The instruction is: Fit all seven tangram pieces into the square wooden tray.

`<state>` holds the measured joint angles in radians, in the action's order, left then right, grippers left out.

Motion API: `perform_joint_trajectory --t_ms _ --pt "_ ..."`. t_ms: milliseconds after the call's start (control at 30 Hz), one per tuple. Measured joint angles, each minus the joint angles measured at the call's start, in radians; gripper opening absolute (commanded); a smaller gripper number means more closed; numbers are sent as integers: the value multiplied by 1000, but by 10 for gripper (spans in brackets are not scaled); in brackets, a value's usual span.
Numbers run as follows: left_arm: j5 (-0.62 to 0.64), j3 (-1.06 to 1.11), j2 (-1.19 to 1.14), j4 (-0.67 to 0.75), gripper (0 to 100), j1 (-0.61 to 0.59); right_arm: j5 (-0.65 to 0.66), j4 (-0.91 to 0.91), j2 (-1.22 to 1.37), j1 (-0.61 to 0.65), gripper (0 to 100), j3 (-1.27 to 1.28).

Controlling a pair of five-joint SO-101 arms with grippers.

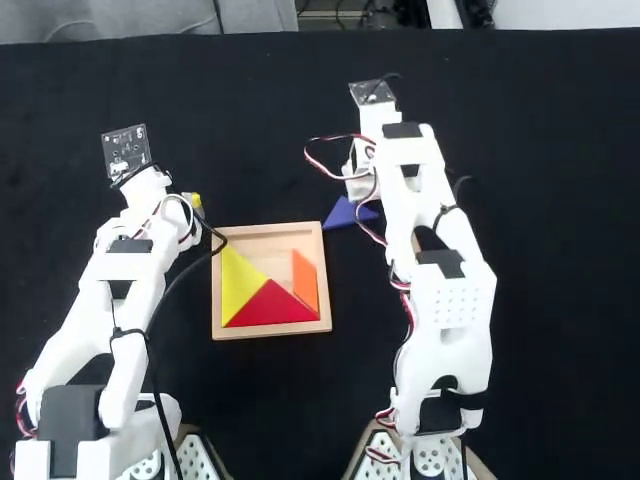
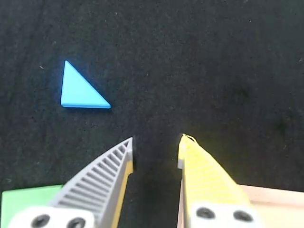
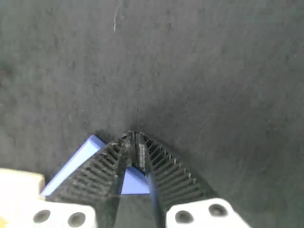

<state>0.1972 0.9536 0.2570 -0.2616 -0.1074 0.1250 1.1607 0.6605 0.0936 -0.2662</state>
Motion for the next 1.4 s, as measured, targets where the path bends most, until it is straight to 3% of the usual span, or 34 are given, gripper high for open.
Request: perform_joint_trajectory --t_ms 333,567,733,1000,1100,1333,1400 --pt "0 0 0 0 159 0 37 226 0 -21 11 -2" --pt "0 0 0 0 159 0 124 299 -6 -48 11 -2" --pt "0 0 0 0 159 0 233 307 -180 -37 11 69" --pt "0 0 0 0 159 0 582 -86 -628 89 11 663" --pt "0 0 0 0 159 0 637 -204 -756 89 16 839" --pt "0 0 0 0 159 -3 752 -94 -738 89 264 816" --pt "0 0 0 0 159 -14 792 -54 -680 87 294 769"
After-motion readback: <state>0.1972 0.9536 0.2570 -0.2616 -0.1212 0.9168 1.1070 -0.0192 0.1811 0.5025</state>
